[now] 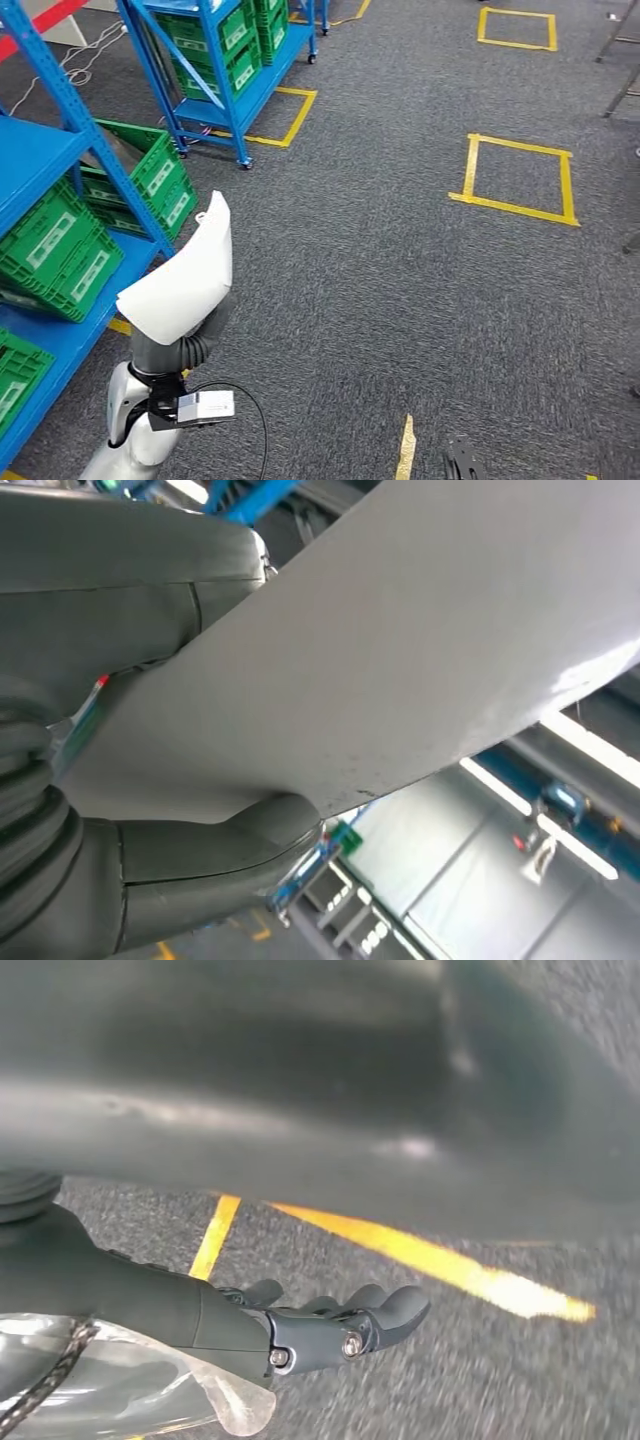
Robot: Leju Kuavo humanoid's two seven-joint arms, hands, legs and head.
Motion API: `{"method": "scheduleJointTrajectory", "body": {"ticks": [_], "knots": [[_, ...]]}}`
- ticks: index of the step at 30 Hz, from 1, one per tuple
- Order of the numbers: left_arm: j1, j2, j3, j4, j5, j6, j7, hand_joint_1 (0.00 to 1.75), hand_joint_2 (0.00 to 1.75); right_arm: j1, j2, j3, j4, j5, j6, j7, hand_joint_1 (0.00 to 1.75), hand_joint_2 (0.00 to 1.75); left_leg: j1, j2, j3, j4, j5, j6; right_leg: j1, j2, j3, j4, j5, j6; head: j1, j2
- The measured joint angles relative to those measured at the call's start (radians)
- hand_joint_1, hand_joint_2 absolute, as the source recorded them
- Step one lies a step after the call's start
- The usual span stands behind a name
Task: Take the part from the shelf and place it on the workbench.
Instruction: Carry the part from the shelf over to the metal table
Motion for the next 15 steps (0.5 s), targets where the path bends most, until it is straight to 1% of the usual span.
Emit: {"method": "scheduleJointTrajectory", "body": {"ticks": [1, 2, 3, 4, 5, 6, 7, 8, 9, 10, 11, 12, 13, 14, 15], "knots": [[0.009, 0.006, 0.005, 0.001, 0.0, 0.0, -0.002, 1.75, 1.75, -0.005, 0.002, 0.0, 0.01, 0.001, 0.003, -0.001, 0.0, 0.0, 0.0, -0.005, -0.026, 0.054, -0.016, 0.001, 0.001, 0.016, 0.0, 0.0, 0.0, -0.001, 0.0, 0.0], [0.016, 0.011, 0.009, 0.002, 0.0, 0.0, -0.003, 1.75, 1.75, -0.007, 0.004, 0.0, 0.018, 0.002, 0.005, -0.001, 0.0, 0.0, 0.0, -0.007, -0.038, 0.074, -0.011, 0.003, 0.003, 0.031, 0.0, 0.001, 0.001, -0.001, 0.0, 0.0], [0.019, 0.014, 0.011, 0.003, 0.0, 0.0, -0.004, 1.75, 1.75, -0.007, 0.005, 0.0, 0.025, 0.002, 0.006, -0.002, 0.0, 0.0, 0.0, -0.01, -0.034, 0.054, 0.013, 0.007, 0.004, 0.046, 0.0, 0.002, 0.001, -0.001, 0.0, 0.0], [0.021, 0.016, 0.013, 0.003, 0.0, 0.0, -0.004, 1.75, 1.75, -0.008, 0.007, 0.0, 0.029, 0.002, 0.008, -0.002, 0.0, 0.0, 0.0, -0.017, -0.013, 0.0, 0.051, 0.011, 0.004, 0.06, 0.001, 0.003, 0.001, -0.001, 0.0, 0.0], [0.021, 0.017, 0.013, 0.003, -0.001, 0.0, -0.005, 1.75, 1.75, -0.009, 0.009, 0.0, 0.033, 0.002, 0.009, -0.002, 0.0, 0.0, 0.0, -0.037, 0.016, -0.07, 0.09, 0.016, 0.004, 0.073, 0.001, 0.004, 0.001, 0.0, 0.0, 0.0], [0.022, 0.019, 0.014, 0.003, -0.001, 0.0, -0.005, 1.75, 1.75, -0.011, 0.011, 0.0, 0.036, 0.003, 0.009, -0.003, 0.0, 0.0, 0.001, -0.058, 0.043, -0.134, 0.119, 0.02, 0.004, 0.087, -0.001, 0.007, 0.001, 0.002, 0.001, 0.0], [0.022, 0.02, 0.015, 0.003, -0.001, 0.0, -0.006, 1.75, 1.75, -0.014, 0.012, 0.0, 0.038, 0.003, 0.01, -0.003, 0.0, 0.0, 0.002, -0.075, 0.062, -0.178, 0.133, 0.022, 0.004, 0.099, -0.004, 0.01, 0.002, 0.006, 0.0, 0.0], [0.023, 0.021, 0.016, 0.003, -0.001, 0.0, -0.006, 1.75, 1.75, -0.015, 0.014, 0.0, 0.041, 0.003, 0.009, -0.004, 0.0, 0.0, 0.001, -0.086, 0.071, -0.2, 0.136, 0.024, 0.002, 0.11, -0.009, 0.01, 0.003, 0.012, 0.0, 0.0], [0.023, 0.022, 0.017, 0.003, -0.001, 0.0, -0.006, 1.75, 1.75, -0.016, 0.014, 0.0, 0.043, 0.003, 0.009, -0.004, 0.0, 0.0, 0.0, -0.082, 0.071, -0.205, 0.135, 0.024, 0.0, 0.121, -0.014, 0.01, 0.006, 0.019, 0.0, 0.0], [0.023, 0.022, 0.017, 0.003, -0.001, 0.0, -0.006, 1.75, 1.75, -0.015, 0.014, 0.0, 0.047, 0.004, 0.009, -0.005, 0.0, 0.0, 0.0, -0.073, 0.072, -0.209, 0.136, 0.027, -0.002, 0.129, -0.02, 0.008, 0.009, 0.026, 0.0, 0.0], [0.023, 0.022, 0.018, 0.003, -0.001, 0.0, -0.006, 1.75, 1.75, -0.013, 0.014, 0.0, 0.05, 0.004, 0.009, -0.004, 0.0, 0.0, 0.001, -0.061, 0.073, -0.214, 0.14, 0.032, -0.002, 0.119, -0.026, 0.012, 0.006, 0.032, 0.001, 0.0], [0.022, 0.022, 0.018, 0.003, -0.001, 0.0, -0.006, 1.75, 1.75, -0.012, 0.014, 0.0, 0.052, 0.004, 0.009, -0.004, 0.0, 0.0, 0.002, -0.049, 0.074, -0.22, 0.144, 0.037, 0.0, 0.095, -0.038, 0.028, -0.006, 0.036, 0.004, 0.0], [0.022, 0.022, 0.018, 0.003, -0.001, 0.001, -0.007, 1.75, 1.75, -0.014, 0.015, 0.0, 0.054, 0.004, 0.009, -0.004, 0.0, 0.0, 0.003, -0.036, 0.074, -0.225, 0.147, 0.041, 0.002, 0.063, -0.059, 0.065, -0.028, 0.039, 0.006, 0.0], [0.023, 0.023, 0.018, 0.003, -0.001, 0.001, -0.006, 1.75, 1.75, -0.016, 0.015, 0.0, 0.055, 0.004, 0.009, -0.005, 0.0, 0.0, 0.002, -0.022, 0.074, -0.226, 0.148, 0.044, 0.002, 0.028, -0.088, 0.124, -0.059, 0.042, 0.009, 0.0], [0.025, 0.024, 0.018, 0.004, -0.003, 0.001, -0.005, 1.75, 1.75, -0.018, 0.016, 0.0, 0.055, 0.005, 0.01, -0.005, 0.0, 0.0, 0.001, -0.008, 0.072, -0.226, 0.148, 0.045, 0.001, 0.007, -0.122, 0.196, -0.092, 0.046, 0.011, 0.0]]}}
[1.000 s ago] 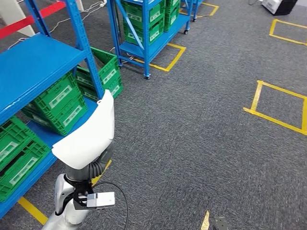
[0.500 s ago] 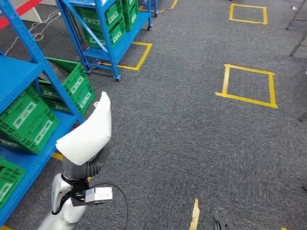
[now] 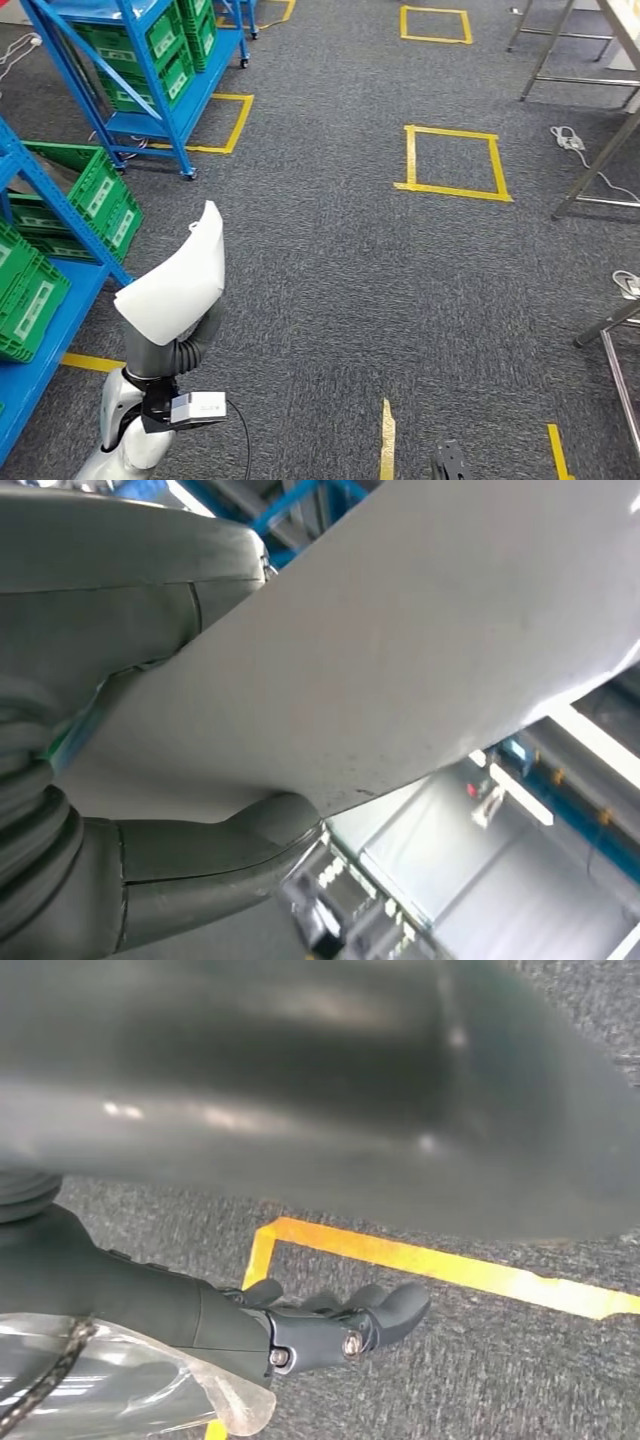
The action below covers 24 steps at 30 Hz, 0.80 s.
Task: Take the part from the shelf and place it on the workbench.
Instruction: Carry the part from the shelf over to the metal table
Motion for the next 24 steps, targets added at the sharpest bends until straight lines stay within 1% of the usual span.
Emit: {"method": "scheduleJointTrajectory", "body": {"ticks": [1, 2, 3, 4, 5, 6, 7, 8, 9, 10, 11, 12, 13, 14, 15, 17, 18, 19, 20, 21, 22, 23, 24], "knots": [[0.002, 0.001, 0.0, 0.0, -0.002, 0.0, 0.004, 1.75, 1.75, -0.001, 0.001, 0.0, 0.001, 0.002, 0.001, -0.001, 0.0, 0.0, -0.001, 0.015, -0.001, 0.0, 0.0, 0.0, -0.002, -0.009, -0.03, 0.064, -0.024, 0.004, 0.001, 0.0], [0.005, 0.002, 0.0, 0.0, -0.006, 0.0, 0.01, 1.75, 1.75, -0.001, 0.001, 0.0, 0.002, 0.005, 0.002, -0.002, 0.0, 0.0, -0.002, 0.029, -0.002, 0.0, -0.001, 0.0, -0.003, -0.012, -0.046, 0.102, -0.032, 0.006, 0.001, 0.0], [0.008, 0.004, 0.0, 0.0, -0.01, 0.0, 0.018, 1.75, 1.75, 0.0, 0.001, 0.001, 0.004, 0.008, 0.003, -0.003, 0.0, 0.0, -0.002, 0.042, -0.002, 0.0, -0.001, 0.0, -0.004, -0.015, -0.043, 0.101, -0.023, 0.008, 0.001, 0.0], [0.012, 0.006, 0.0, 0.0, -0.013, 0.0, 0.026, 1.75, 1.75, 0.001, 0.001, 0.001, 0.006, 0.011, 0.002, -0.003, 0.0, 0.0, -0.002, 0.055, -0.001, 0.001, -0.002, -0.001, -0.004, -0.021, -0.017, 0.056, 0.004, 0.008, 0.002, 0.0], [0.016, 0.008, 0.0, 0.0, -0.014, 0.0, 0.031, 1.75, 1.75, 0.001, 0.001, 0.001, 0.008, 0.013, 0.001, -0.003, 0.0, 0.0, -0.002, 0.067, 0.0, 0.001, -0.004, -0.003, -0.003, -0.035, 0.025, -0.017, 0.037, 0.007, 0.002, 0.0], [0.02, 0.01, 0.0, -0.001, -0.015, 0.0, 0.036, 1.75, 1.75, -0.001, 0.001, 0.001, 0.009, 0.014, -0.002, -0.003, 0.0, 0.0, -0.004, 0.078, 0.001, 0.002, -0.006, -0.007, 0.001, -0.058, 0.068, -0.092, 0.06, 0.004, 0.003, 0.0], [0.022, 0.012, 0.0, -0.002, -0.014, 0.0, 0.04, 1.75, 1.75, -0.005, 0.002, 0.001, 0.01, 0.014, -0.006, -0.004, 0.0, 0.0, -0.007, 0.087, 0.002, 0.003, -0.009, -0.011, 0.004, -0.075, 0.102, -0.15, 0.077, -0.003, 0.003, 0.0], [0.024, 0.014, 0.0, -0.003, -0.014, 0.0, 0.042, 1.75, 1.75, -0.008, 0.002, 0.001, 0.011, 0.014, -0.009, -0.004, 0.0, 0.0, -0.01, 0.095, 0.003, 0.005, -0.01, -0.016, 0.007, -0.086, 0.12, -0.182, 0.083, -0.009, 0.003, 0.0], [0.027, 0.016, 0.0, -0.005, -0.012, 0.0, 0.044, 1.75, 1.75, -0.01, 0.002, 0.001, 0.011, 0.014, -0.013, -0.005, 0.0, 0.0, -0.012, 0.103, 0.003, 0.005, -0.01, -0.02, 0.011, -0.086, 0.124, -0.19, 0.081, -0.016, 0.004, 0.0], [0.03, 0.017, 0.0, -0.006, -0.008, 0.0, 0.044, 1.75, 1.75, -0.011, 0.002, 0.001, 0.012, 0.014, -0.016, -0.005, 0.0, 0.0, -0.012, 0.112, 0.004, 0.006, -0.011, -0.025, 0.01, -0.073, 0.122, -0.19, 0.084, -0.024, 0.004, 0.0], [0.033, 0.018, 0.0, -0.007, -0.003, 0.0, 0.039, 1.75, 1.75, -0.011, 0.001, 0.001, 0.013, 0.014, -0.018, -0.004, 0.0, 0.0, -0.01, 0.115, 0.006, 0.008, -0.014, -0.03, 0.009, -0.063, 0.122, -0.192, 0.086, -0.03, 0.004, 0.0], [0.036, 0.018, 0.0, -0.008, 0.005, 0.0, 0.034, 1.75, 1.75, -0.01, 0.0, 0.001, 0.014, 0.014, -0.02, -0.003, 0.0, 0.0, -0.008, 0.101, 0.003, 0.018, -0.025, -0.035, 0.007, -0.052, 0.122, -0.194, 0.088, -0.037, 0.003, 0.0], [0.038, 0.018, 0.0, -0.008, 0.013, 0.0, 0.027, 1.75, 1.75, -0.009, -0.001, 0.001, 0.014, 0.014, -0.023, -0.002, 0.0, 0.0, -0.005, 0.08, -0.004, 0.038, -0.042, -0.04, 0.005, -0.043, 0.123, -0.196, 0.091, -0.043, 0.001, 0.0], [0.039, 0.019, 0.0, -0.008, 0.019, 0.001, 0.023, 1.75, 1.75, -0.009, -0.002, 0.001, 0.015, 0.014, -0.025, 0.0, 0.0, 0.0, -0.003, 0.054, -0.013, 0.064, -0.06, -0.043, 0.003, -0.035, 0.124, -0.198, 0.093, -0.047, -0.001, 0.0], [0.041, 0.019, 0.0, -0.008, 0.022, 0.001, 0.019, 1.75, 1.75, -0.01, -0.005, 0.001, 0.015, 0.013, -0.028, 0.0, 0.0, 0.0, -0.001, 0.03, -0.03, 0.104, -0.084, -0.044, 0.003, -0.028, 0.124, -0.198, 0.093, -0.049, -0.004, 0.0], [0.048, 0.021, 0.0, -0.006, 0.026, 0.001, 0.015, 1.75, 1.75, -0.012, -0.01, 0.0, 0.015, 0.011, -0.032, 0.0, 0.0, 0.0, 0.0, 0.011, -0.084, 0.224, -0.134, -0.046, 0.005, -0.005, 0.123, -0.198, 0.094, -0.052, -0.005, 0.0], [0.052, 0.022, 0.0, -0.006, 0.028, 0.001, 0.014, 1.75, 1.75, -0.012, -0.013, 0.0, 0.015, 0.01, -0.033, 0.001, 0.0, 0.0, 0.0, 0.005, -0.108, 0.276, -0.149, -0.045, 0.006, 0.01, 0.123, -0.198, 0.095, -0.052, -0.005, 0.0], [0.055, 0.023, -0.001, -0.005, 0.03, 0.001, 0.012, 1.75, 1.75, -0.012, -0.015, -0.001, 0.016, 0.006, -0.033, 0.001, 0.0, 0.0, 0.0, 0.002, -0.121, 0.3, -0.146, -0.044, 0.008, 0.027, 0.123, -0.197, 0.095, -0.053, -0.005, 0.0], [0.056, 0.022, 0.0, -0.005, 0.034, 0.001, 0.009, 1.75, 1.75, -0.01, -0.016, -0.002, 0.017, 0.0, -0.034, 0.001, 0.0, 0.0, 0.0, 0.0, -0.111, 0.275, -0.121, -0.041, 0.009, 0.042, 0.123, -0.196, 0.095, -0.052, -0.005, 0.0], [0.056, 0.022, 0.0, -0.005, 0.038, 0.001, 0.008, 1.75, 1.75, -0.008, -0.017, -0.003, 0.018, -0.007, -0.035, 0.002, 0.0, 0.0, 0.0, -0.008, -0.086, 0.219, -0.083, -0.037, 0.009, 0.058, 0.124, -0.194, 0.096, -0.052, -0.005, 0.0], [0.056, 0.021, 0.001, -0.005, 0.043, 0.001, 0.009, 1.75, 1.75, -0.006, -0.017, -0.007, 0.018, -0.015, -0.039, 0.006, 0.0, 0.0, 0.0, -0.028, -0.054, 0.15, -0.048, -0.032, 0.008, 0.072, 0.124, -0.192, 0.096, -0.051, -0.005, 0.0], [0.056, 0.02, 0.001, -0.005, 0.048, 0.001, 0.012, 1.75, 1.75, -0.002, -0.015, -0.012, 0.017, -0.022, -0.046, 0.01, 0.0, 0.0, 0.002, -0.057, -0.027, 0.089, -0.024, -0.029, 0.008, 0.085, 0.121, -0.189, 0.096, -0.048, -0.004, 0.0], [0.055, 0.019, 0.002, -0.006, 0.054, 0.001, 0.015, 1.75, 1.75, 0.003, -0.014, -0.016, 0.015, -0.027, -0.055, 0.015, 0.0, 0.0, 0.003, -0.082, -0.009, 0.047, -0.013, -0.027, 0.006, 0.096, 0.117, -0.186, 0.097, -0.044, -0.004, 0.0]]}}
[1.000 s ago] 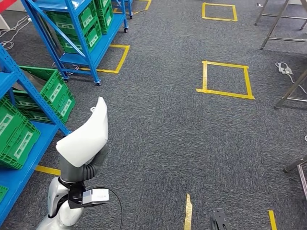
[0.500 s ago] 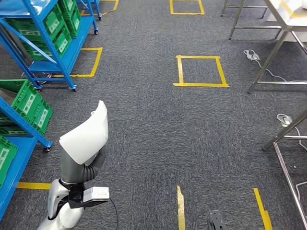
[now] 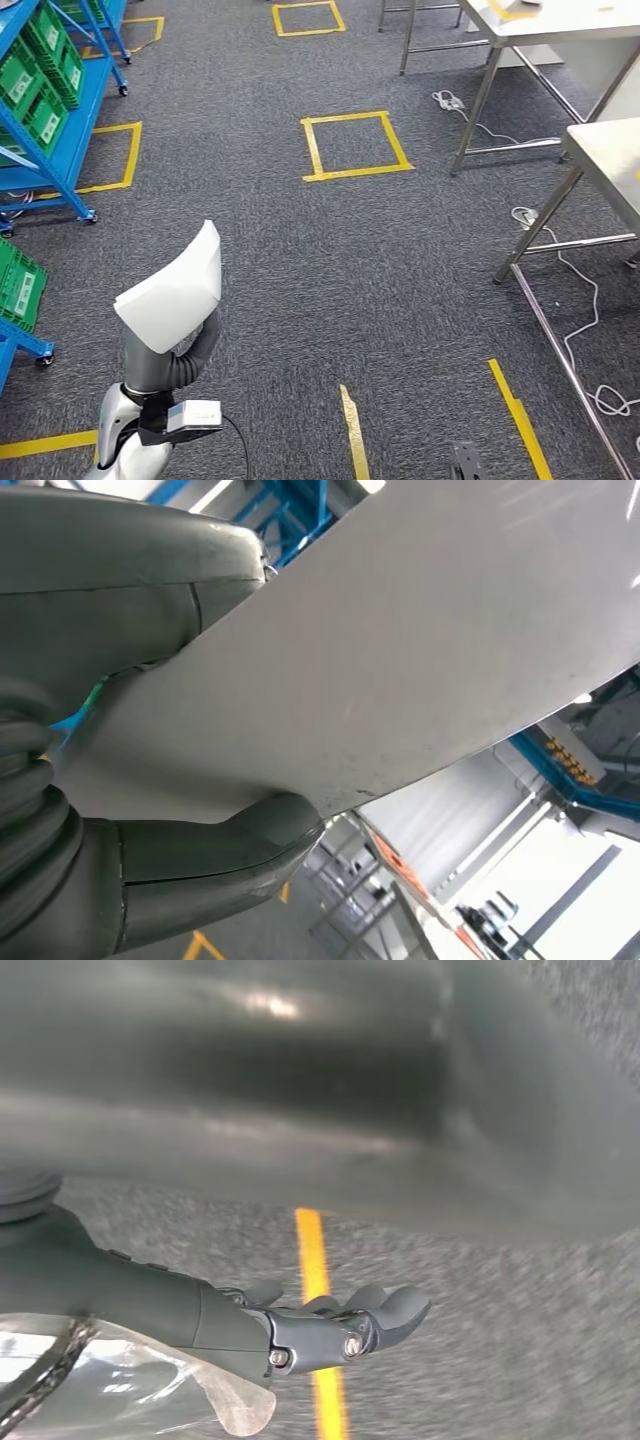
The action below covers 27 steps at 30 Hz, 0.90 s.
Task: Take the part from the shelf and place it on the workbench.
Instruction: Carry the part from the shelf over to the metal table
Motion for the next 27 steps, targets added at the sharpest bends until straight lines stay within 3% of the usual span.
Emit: {"method": "scheduleJointTrajectory", "body": {"ticks": [1, 3, 5, 7, 10, 12, 13, 15, 16, 17, 18, 19, 21, 22, 24, 25, 27], "knots": [[0.0, 0.0, 0.001, -0.001, 0.008, 0.0, 0.003, 1.75, 1.75, 0.007, 0.001, -0.005, -0.004, -0.004, -0.011, 0.006, 0.0, 0.0, 0.0, -0.017, 0.007, -0.02, 0.0, 0.001, -0.003, 0.01, -0.006, 0.002, 0.002, 0.005, 0.001, 0.0], [0.0, -0.002, 0.004, -0.002, 0.026, 0.001, 0.001, 1.75, 1.75, 0.026, -0.001, -0.015, -0.017, -0.007, -0.029, 0.014, 0.0, 0.0, -0.003, -0.009, 0.008, -0.029, -0.002, 0.004, -0.009, 0.031, -0.017, 0.001, 0.007, 0.02, 0.001, 0.0], [0.0, -0.006, 0.008, -0.001, 0.038, 0.001, -0.001, 1.75, 1.75, 0.047, -0.005, -0.026, -0.035, -0.007, -0.044, 0.021, 0.0, 0.0, -0.002, 0.014, 0.011, -0.038, 0.005, 0.014, -0.009, 0.014, -0.029, 0.007, 0.003, 0.029, 0.002, 0.0], [0.0, -0.009, 0.01, -0.001, 0.041, 0.0, -0.002, 1.75, 1.75, 0.056, -0.007, -0.032, -0.045, -0.007, -0.052, 0.025, 0.0, 0.0, 0.001, 0.028, 0.014, -0.045, 0.01, 0.02, -0.006, -0.02, -0.038, 0.018, -0.006, 0.031, 0.002, 0.0], [0.001, -0.01, 0.01, -0.001, 0.041, 0.0, -0.003, 1.75, 1.75, 0.057, -0.007, -0.033, -0.049, -0.007, -0.054, 0.027, 0.0, 0.0, 0.001, 0.03, 0.014, -0.046, 0.01, 0.02, -0.004, -0.03, -0.04, 0.022, -0.01, 0.031, 0.003, 0.0], [0.003, -0.012, 0.01, -0.001, 0.041, 0.0, -0.005, 1.75, 1.75, 0.059, -0.009, -0.037, -0.058, -0.006, -0.059, 0.031, 0.0, 0.0, 0.0, 0.036, 0.013, -0.046, 0.01, 0.022, -0.004, -0.052, -0.051, 0.047, -0.026, 0.033, 0.008, 0.0], [0.007, -0.013, 0.013, -0.001, 0.04, 0.0, -0.005, 1.75, 1.75, 0.06, -0.012, -0.044, -0.073, -0.004, -0.064, 0.036, 0.0, 0.0, -0.001, 0.055, 0.012, -0.046, 0.009, 0.024, -0.005, -0.07, -0.084, 0.116, -0.058, 0.036, 0.011, 0.0], [0.014, -0.017, 0.017, 0.001, 0.031, 0.0, 0.006, 1.75, 1.75, 0.07, -0.026, -0.068, -0.119, 0.008, -0.061, 0.051, 0.0, 0.0, -0.003, 0.115, 0.012, -0.045, 0.005, 0.024, -0.011, -0.117, -0.083, 0.144, -0.061, 0.046, 0.017, 0.0], [0.016, -0.019, 0.018, 0.002, 0.025, 0.0, 0.012, 1.75, 1.75, 0.074, -0.032, -0.08, -0.141, 0.015, -0.055, 0.059, 0.0, 0.0, -0.005, 0.146, 0.013, -0.044, 0.002, 0.02, -0.011, -0.151, -0.064, 0.123, -0.056, 0.05, 0.019, 0.0], [0.016, -0.02, 0.019, 0.002, 0.019, 0.0, 0.018, 1.75, 1.75, 0.077, -0.035, -0.086, -0.154, 0.02, -0.044, 0.066, 0.0, 0.0, -0.007, 0.165, 0.015, -0.043, -0.002, 0.015, -0.01, -0.173, -0.017, 0.046, -0.026, 0.047, 0.02, 0.0], [0.015, -0.022, 0.019, 0.002, 0.014, 0.0, 0.02, 1.75, 1.75, 0.075, -0.034, -0.088, -0.158, 0.022, -0.035, 0.071, 0.0, 0.0, -0.01, 0.175, 0.017, -0.041, -0.004, 0.01, -0.006, -0.187, 0.004, 0.01, -0.02, 0.041, 0.021, 0.0], [0.015, -0.023, 0.019, 0.002, 0.01, 0.0, 0.024, 1.75, 1.75, 0.074, -0.033, -0.089, -0.162, 0.023, -0.026, 0.076, 0.0, 0.0, -0.012, 0.185, 0.018, -0.04, -0.006, 0.005, -0.002, -0.191, 0.011, -0.002, -0.022, 0.034, 0.021, 0.0], [0.014, -0.024, 0.019, 0.001, 0.005, 0.0, 0.032, 1.75, 1.75, 0.073, -0.029, -0.092, -0.164, 0.026, -0.015, 0.077, 0.0, 0.0, -0.011, 0.201, 0.024, -0.039, -0.01, -0.004, -0.001, -0.166, 0.011, -0.003, -0.019, 0.021, 0.022, 0.0], [0.012, -0.024, 0.019, 0.001, 0.004, 0.0, 0.036, 1.75, 1.75, 0.072, -0.025, -0.093, -0.164, 0.028, -0.013, 0.071, 0.0, 0.0, -0.008, 0.19, 0.024, -0.032, -0.02, -0.01, -0.002, -0.155, 0.013, -0.004, -0.018, 0.015, 0.021, 0.0], [0.01, -0.022, 0.019, -0.001, 0.001, 0.0, 0.044, 1.75, 1.75, 0.066, -0.018, -0.096, -0.164, 0.029, -0.014, 0.055, 0.0, 0.0, -0.002, 0.136, -0.002, 0.039, -0.067, -0.02, -0.006, -0.132, 0.016, -0.007, -0.015, 0.003, 0.017, 0.0], [0.009, -0.019, 0.019, -0.002, -0.001, 0.0, 0.048, 1.75, 1.75, 0.061, -0.014, -0.099, -0.164, 0.027, -0.015, 0.045, 0.0, 0.0, -0.001, 0.105, -0.032, 0.107, -0.101, -0.021, -0.007, -0.12, 0.015, -0.007, -0.014, 0.0, 0.014, 0.0], [0.01, -0.011, 0.019, -0.002, -0.006, 0.0, 0.057, 1.75, 1.75, 0.054, -0.008, -0.105, -0.163, 0.022, -0.017, 0.03, 0.0, 0.0, -0.001, 0.083, -0.098, 0.24, -0.15, -0.021, -0.006, -0.092, 0.015, -0.006, -0.013, -0.004, 0.013, 0.0]]}}
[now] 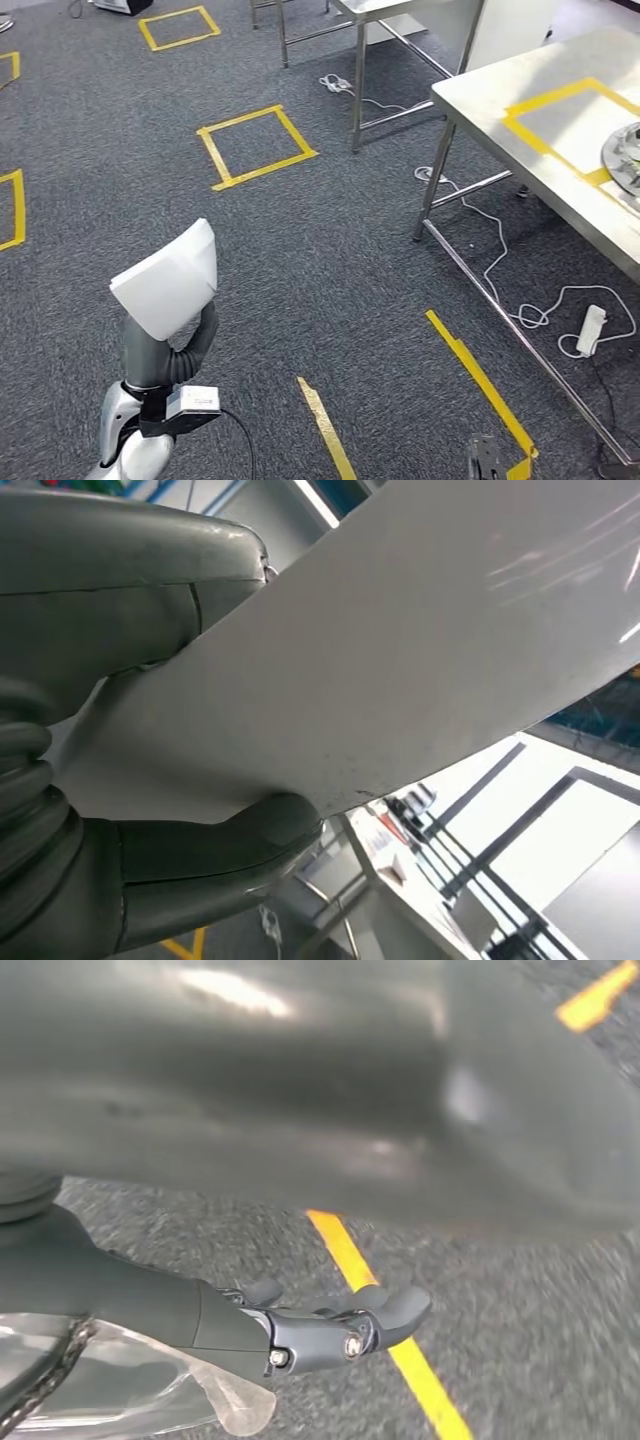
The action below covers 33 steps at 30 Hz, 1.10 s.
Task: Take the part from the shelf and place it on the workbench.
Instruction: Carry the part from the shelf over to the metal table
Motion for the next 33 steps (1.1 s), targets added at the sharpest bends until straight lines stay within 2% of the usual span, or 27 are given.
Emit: {"method": "scheduleJointTrajectory", "body": {"ticks": [1, 2, 3, 5, 6, 7, 8, 9, 10, 12, 13, 14, 15, 16, 17, 18, 19, 21, 22, 23, 25, 27, 29, 30, 31, 32, 33], "knots": [[0.0, 0.004, 0.0, -0.001, -0.004, 0.0, 0.006, 1.75, 1.75, -0.001, 0.003, -0.003, 0.001, -0.001, 0.0, -0.005, 0.0, 0.0, 0.0, -0.003, -0.016, 0.026, 0.004, 0.002, 0.001, 0.015, 0.0, 0.001, 0.0, 0.0, 0.0, 0.0], [-0.002, 0.008, 0.0, -0.002, -0.005, 0.0, 0.012, 1.75, 1.75, 0.0, 0.006, -0.004, 0.002, -0.001, 0.001, -0.008, 0.0, 0.0, 0.0, -0.005, -0.014, 0.011, 0.028, 0.004, 0.001, 0.03, 0.001, 0.001, 0.0, 0.0, 0.0, 0.0], [-0.005, 0.011, 0.0, -0.004, -0.003, 0.0, 0.019, 1.75, 1.75, 0.001, 0.009, -0.006, 0.002, -0.002, 0.001, -0.012, 0.0, 0.0, 0.0, -0.011, 0.007, -0.042, 0.068, 0.008, 0.001, 0.045, 0.002, 0.002, 0.0, 0.0, 0.0, 0.0], [-0.019, 0.022, -0.002, -0.008, 0.013, 0.0, 0.034, 1.75, 1.75, -0.003, 0.017, -0.012, 0.004, -0.013, 0.001, -0.021, 0.0, 0.0, 0.003, -0.053, 0.062, -0.182, 0.141, 0.015, 0.001, 0.072, 0.0, 0.007, 0.0, 0.004, 0.0, 0.0], [-0.029, 0.027, -0.004, -0.008, 0.023, 0.0, 0.04, 1.75, 1.75, -0.007, 0.021, -0.018, 0.004, -0.021, 0.001, -0.025, 0.0, 0.0, 0.004, -0.074, 0.081, -0.231, 0.157, 0.017, 0.0, 0.085, -0.005, 0.009, 0.002, 0.008, 0.0, 0.0], [-0.037, 0.032, -0.005, -0.009, 0.03, 0.0, 0.046, 1.75, 1.75, -0.01, 0.024, -0.024, 0.005, -0.027, 0.001, -0.028, 0.0, 0.0, 0.004, -0.088, 0.089, -0.256, 0.16, 0.018, -0.002, 0.097, -0.012, 0.01, 0.004, 0.015, 0.001, 0.0], [-0.044, 0.036, -0.005, -0.009, 0.035, 0.0, 0.049, 1.75, 1.75, -0.013, 0.026, -0.029, 0.006, -0.031, 0.001, -0.03, 0.0, 0.0, 0.003, -0.087, 0.091, -0.263, 0.158, 0.018, -0.004, 0.108, -0.019, 0.01, 0.007, 0.022, 0.001, 0.0], [-0.051, 0.039, -0.006, -0.009, 0.037, 0.0, 0.05, 1.75, 1.75, -0.014, 0.026, -0.034, 0.008, -0.034, 0.001, -0.031, 0.0, 0.0, 0.003, -0.076, 0.091, -0.267, 0.159, 0.021, -0.007, 0.119, -0.026, 0.008, 0.01, 0.03, 0.001, 0.0], [-0.056, 0.041, -0.006, -0.009, 0.038, 0.0, 0.051, 1.75, 1.75, -0.014, 0.027, -0.038, 0.01, -0.035, 0.001, -0.031, 0.0, 0.0, 0.004, -0.064, 0.092, -0.272, 0.161, 0.026, -0.007, 0.115, -0.032, 0.01, 0.009, 0.035, 0.002, 0.0], [-0.064, 0.043, -0.007, -0.009, 0.039, -0.001, 0.051, 1.75, 1.75, -0.016, 0.029, -0.044, 0.012, -0.037, 0.001, -0.031, 0.0, 0.0, 0.007, -0.036, 0.094, -0.281, 0.167, 0.036, -0.004, 0.062, -0.064, 0.063, -0.023, 0.041, 0.009, 0.0], [-0.066, 0.044, -0.007, -0.009, 0.039, -0.001, 0.051, 1.75, 1.75, -0.018, 0.031, -0.046, 0.012, -0.037, 0.001, -0.032, 0.0, 0.0, 0.005, -0.021, 0.095, -0.283, 0.167, 0.039, -0.003, 0.025, -0.092, 0.12, -0.053, 0.043, 0.012, 0.0], [-0.066, 0.046, -0.007, -0.009, 0.039, -0.001, 0.051, 1.75, 1.75, -0.021, 0.031, -0.047, 0.012, -0.037, 0.001, -0.032, 0.0, 0.0, 0.004, -0.007, 0.094, -0.283, 0.167, 0.041, -0.003, -0.001, -0.126, 0.191, -0.086, 0.046, 0.016, 0.0], [-0.066, 0.047, -0.008, -0.009, 0.04, -0.001, 0.051, 1.75, 1.75, -0.023, 0.031, -0.048, 0.013, -0.037, 0.001, -0.032, 0.0, 0.0, 0.002, 0.009, 0.094, -0.283, 0.166, 0.042, -0.004, -0.013, -0.156, 0.253, -0.109, 0.049, 0.016, 0.0], [-0.066, 0.049, -0.008, -0.009, 0.04, -0.001, 0.051, 1.75, 1.75, -0.023, 0.031, -0.049, 0.014, -0.037, 0.001, -0.032, 0.0, 0.0, 0.001, 0.024, 0.094, -0.283, 0.165, 0.042, -0.004, -0.017, -0.172, 0.288, -0.116, 0.051, 0.016, 0.0], [-0.066, 0.05, -0.008, -0.009, 0.041, -0.001, 0.05, 1.75, 1.75, -0.022, 0.031, -0.051, 0.015, -0.038, 0.001, -0.034, 0.0, 0.0, 0.001, 0.037, 0.094, -0.282, 0.164, 0.042, -0.004, -0.02, -0.169, 0.286, -0.105, 0.052, 0.016, 0.0], [-0.066, 0.051, -0.009, -0.009, 0.044, -0.001, 0.048, 1.75, 1.75, -0.02, 0.031, -0.053, 0.016, -0.038, 0.002, -0.039, 0.0, 0.0, 0.001, 0.05, 0.095, -0.282, 0.163, 0.04, -0.004, -0.026, -0.144, 0.239, -0.077, 0.052, 0.017, 0.0], [-0.066, 0.051, -0.009, -0.009, 0.049, -0.001, 0.041, 1.75, 1.75, -0.02, 0.031, -0.054, 0.017, -0.037, 0.002, -0.045, 0.0, 0.0, 0.001, 0.062, 0.097, -0.282, 0.161, 0.038, -0.004, -0.04, -0.103, 0.165, -0.042, 0.051, 0.017, 0.0], [-0.066, 0.051, -0.006, -0.009, 0.06, -0.001, 0.02, 1.75, 1.75, -0.023, 0.032, -0.055, 0.022, -0.033, 0.006, -0.054, 0.0, 0.0, -0.003, 0.081, 0.101, -0.281, 0.157, 0.03, 0.004, -0.078, -0.031, 0.037, -0.004, 0.041, 0.016, 0.0], [-0.066, 0.051, -0.003, -0.009, 0.062, -0.001, 0.01, 1.75, 1.75, -0.024, 0.033, -0.055, 0.028, -0.031, 0.008, -0.053, 0.0, 0.0, -0.005, 0.089, 0.103, -0.28, 0.155, 0.025, 0.007, -0.088, -0.014, 0.009, 0.0, 0.034, 0.015, 0.0], [-0.065, 0.05, 0.001, -0.009, 0.063, -0.001, 0.003, 1.75, 1.75, -0.025, 0.033, -0.055, 0.037, -0.03, 0.011, -0.047, 0.0, 0.0, -0.007, 0.097, 0.104, -0.28, 0.153, 0.021, 0.011, -0.088, -0.011, 0.004, -0.004, 0.028, 0.015, 0.0], [-0.064, 0.048, 0.01, -0.009, 0.063, -0.001, -0.004, 1.75, 1.75, -0.018, 0.034, -0.054, 0.058, -0.028, 0.017, -0.035, 0.0, 0.0, -0.005, 0.106, 0.11, -0.279, 0.147, 0.01, 0.009, -0.067, -0.009, 0.002, -0.001, 0.016, 0.015, 0.0], [-0.06, 0.047, 0.022, -0.011, 0.065, 0.0, -0.007, 1.75, 1.75, -0.009, 0.038, -0.054, 0.075, -0.025, 0.019, -0.033, 0.0, 0.0, -0.001, 0.065, 0.1, -0.239, 0.116, -0.001, 0.003, -0.047, -0.004, -0.002, 0.002, 0.004, 0.01, 0.0], [-0.051, 0.049, 0.032, -0.012, 0.068, 0.0, -0.013, 1.75, 1.75, -0.007, 0.041, -0.053, 0.087, -0.024, 0.02, -0.034, 0.0, 0.0, 0.002, 0.012, 0.049, -0.122, 0.053, -0.007, 0.0, -0.024, -0.003, -0.003, 0.004, -0.004, 0.004, 0.0], [-0.047, 0.051, 0.036, -0.012, 0.069, 0.0, -0.017, 1.75, 1.75, -0.007, 0.042, -0.053, 0.092, -0.023, 0.018, -0.034, 0.0, 0.0, 0.002, 0.003, 0.016, -0.053, 0.025, -0.008, 0.0, -0.013, -0.003, -0.003, 0.004, -0.006, 0.003, 0.0], [-0.044, 0.053, 0.038, -0.011, 0.071, 0.0, -0.022, 1.75, 1.75, -0.006, 0.043, -0.053, 0.097, -0.022, 0.014, -0.035, 0.0, 0.0, 0.002, 0.0, -0.01, -0.003, 0.012, -0.008, 0.001, -0.002, -0.002, -0.003, 0.004, -0.007, 0.003, 0.0], [-0.043, 0.054, 0.04, -0.011, 0.073, 0.0, -0.026, 1.75, 1.75, -0.004, 0.043, -0.053, 0.101, -0.019, 0.005, -0.037, 0.0, 0.0, 0.002, -0.001, -0.023, 0.015, 0.019, -0.007, 0.002, 0.007, -0.002, -0.002, 0.004, -0.008, 0.003, 0.0], [-0.044, 0.054, 0.042, -0.011, 0.073, 0.0, -0.029, 1.75, 1.75, -0.004, 0.044, -0.052, 0.103, -0.016, -0.006, -0.039, 0.0, 0.0, 0.002, -0.001, -0.017, -0.009, 0.047, -0.005, 0.003, 0.016, 0.0, -0.001, 0.003, -0.008, 0.003, 0.0]]}}
